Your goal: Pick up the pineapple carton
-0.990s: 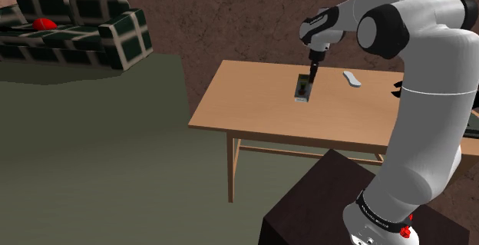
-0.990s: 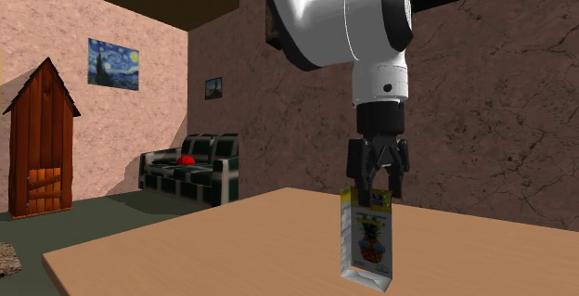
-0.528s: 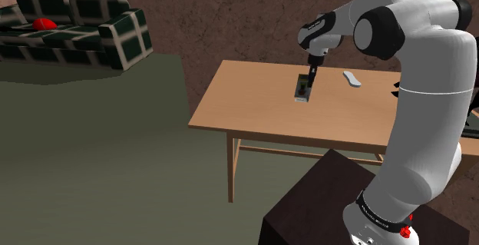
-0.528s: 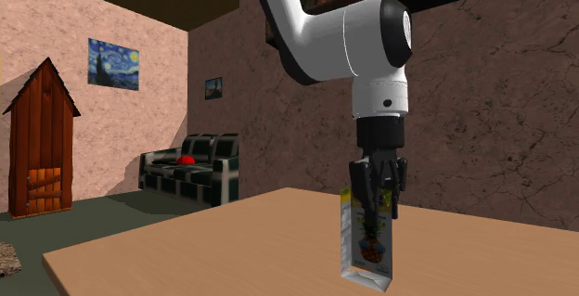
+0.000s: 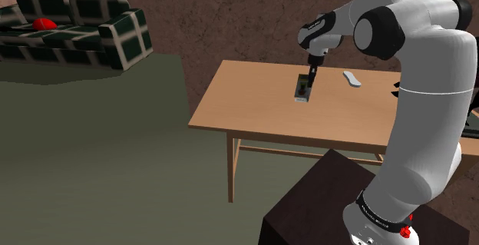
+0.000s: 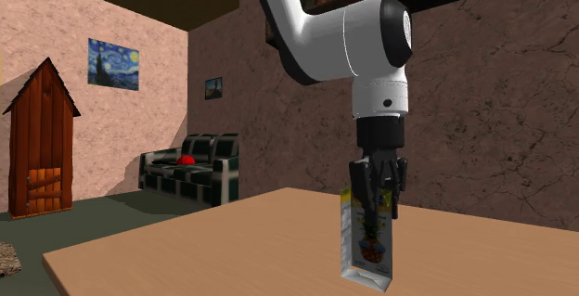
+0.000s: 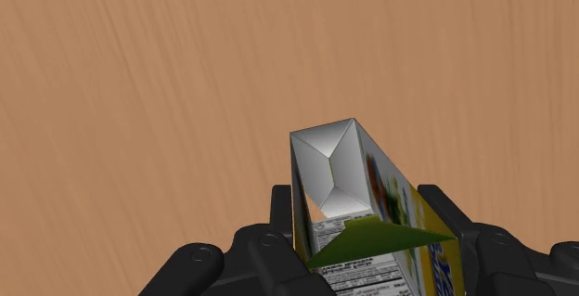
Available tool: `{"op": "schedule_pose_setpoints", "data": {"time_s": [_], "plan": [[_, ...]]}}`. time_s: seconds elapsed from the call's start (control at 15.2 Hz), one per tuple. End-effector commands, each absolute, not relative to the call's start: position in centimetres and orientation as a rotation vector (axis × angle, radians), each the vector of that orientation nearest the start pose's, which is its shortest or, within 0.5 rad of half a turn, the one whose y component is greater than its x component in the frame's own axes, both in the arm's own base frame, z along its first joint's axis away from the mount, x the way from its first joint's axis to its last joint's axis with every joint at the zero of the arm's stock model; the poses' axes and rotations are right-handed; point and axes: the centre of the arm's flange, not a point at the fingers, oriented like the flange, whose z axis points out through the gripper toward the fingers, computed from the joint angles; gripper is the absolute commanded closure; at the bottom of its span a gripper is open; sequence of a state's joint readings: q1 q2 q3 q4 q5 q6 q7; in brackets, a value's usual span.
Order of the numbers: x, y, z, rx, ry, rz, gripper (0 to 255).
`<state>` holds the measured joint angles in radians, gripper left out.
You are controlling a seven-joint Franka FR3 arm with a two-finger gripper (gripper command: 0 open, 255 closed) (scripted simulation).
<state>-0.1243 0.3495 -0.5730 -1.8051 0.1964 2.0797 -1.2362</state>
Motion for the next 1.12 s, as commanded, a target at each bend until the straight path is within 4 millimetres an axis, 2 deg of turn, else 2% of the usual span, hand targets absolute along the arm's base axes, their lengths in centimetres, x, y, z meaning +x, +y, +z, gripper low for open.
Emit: {"op": "schedule_pose_setpoints", "data": {"time_s": [0.0, 0.92, 1.06], "plan": [[50.6, -37.7, 38.1, -3.053, -0.727, 0.035, 255], [50.6, -37.7, 45.5, -3.053, -0.727, 0.035, 255], [50.6, -37.7, 45.6, -3.053, -0.727, 0.035, 255]]}}
